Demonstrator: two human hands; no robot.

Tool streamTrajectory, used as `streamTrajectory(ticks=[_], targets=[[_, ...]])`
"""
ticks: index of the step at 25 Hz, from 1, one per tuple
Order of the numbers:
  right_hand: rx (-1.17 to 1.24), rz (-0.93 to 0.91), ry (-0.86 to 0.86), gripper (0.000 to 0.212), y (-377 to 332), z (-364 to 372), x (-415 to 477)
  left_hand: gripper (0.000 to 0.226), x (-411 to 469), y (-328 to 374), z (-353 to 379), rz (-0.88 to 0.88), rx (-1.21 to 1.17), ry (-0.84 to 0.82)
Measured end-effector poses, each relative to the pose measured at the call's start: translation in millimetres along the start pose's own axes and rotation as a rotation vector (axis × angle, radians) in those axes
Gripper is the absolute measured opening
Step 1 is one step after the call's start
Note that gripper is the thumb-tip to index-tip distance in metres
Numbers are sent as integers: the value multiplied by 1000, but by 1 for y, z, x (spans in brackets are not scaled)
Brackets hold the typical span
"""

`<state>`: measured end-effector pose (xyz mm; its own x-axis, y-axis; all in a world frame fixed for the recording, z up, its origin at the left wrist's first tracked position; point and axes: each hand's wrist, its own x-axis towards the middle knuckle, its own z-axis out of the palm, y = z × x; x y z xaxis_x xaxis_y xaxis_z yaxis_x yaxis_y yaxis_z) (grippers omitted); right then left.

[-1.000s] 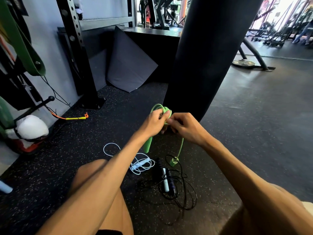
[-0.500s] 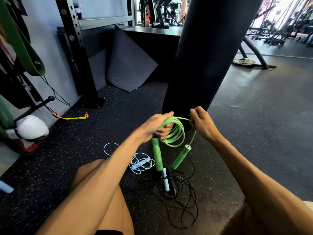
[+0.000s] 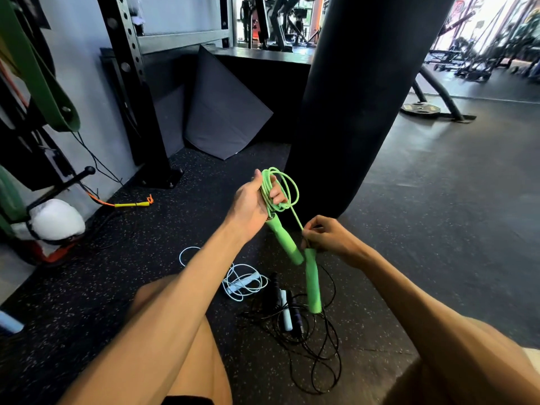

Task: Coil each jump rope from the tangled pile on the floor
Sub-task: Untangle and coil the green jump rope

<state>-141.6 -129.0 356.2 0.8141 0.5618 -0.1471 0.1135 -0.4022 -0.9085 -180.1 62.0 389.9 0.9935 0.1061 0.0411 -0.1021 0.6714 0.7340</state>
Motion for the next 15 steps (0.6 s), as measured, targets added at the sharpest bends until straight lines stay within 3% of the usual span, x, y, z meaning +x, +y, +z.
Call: streamTrajectory(ticks=[4,9,15], targets=[[269,52,-132,3,-8,22,-5,33,-3,-6,4,140,286,60],[360,56,-239,29,-23,22,-8,24,-2,-21,-2,385,949,109],[380,5,-124,40,-33,14,-7,22,-5,-27,-10,485,1462,18]])
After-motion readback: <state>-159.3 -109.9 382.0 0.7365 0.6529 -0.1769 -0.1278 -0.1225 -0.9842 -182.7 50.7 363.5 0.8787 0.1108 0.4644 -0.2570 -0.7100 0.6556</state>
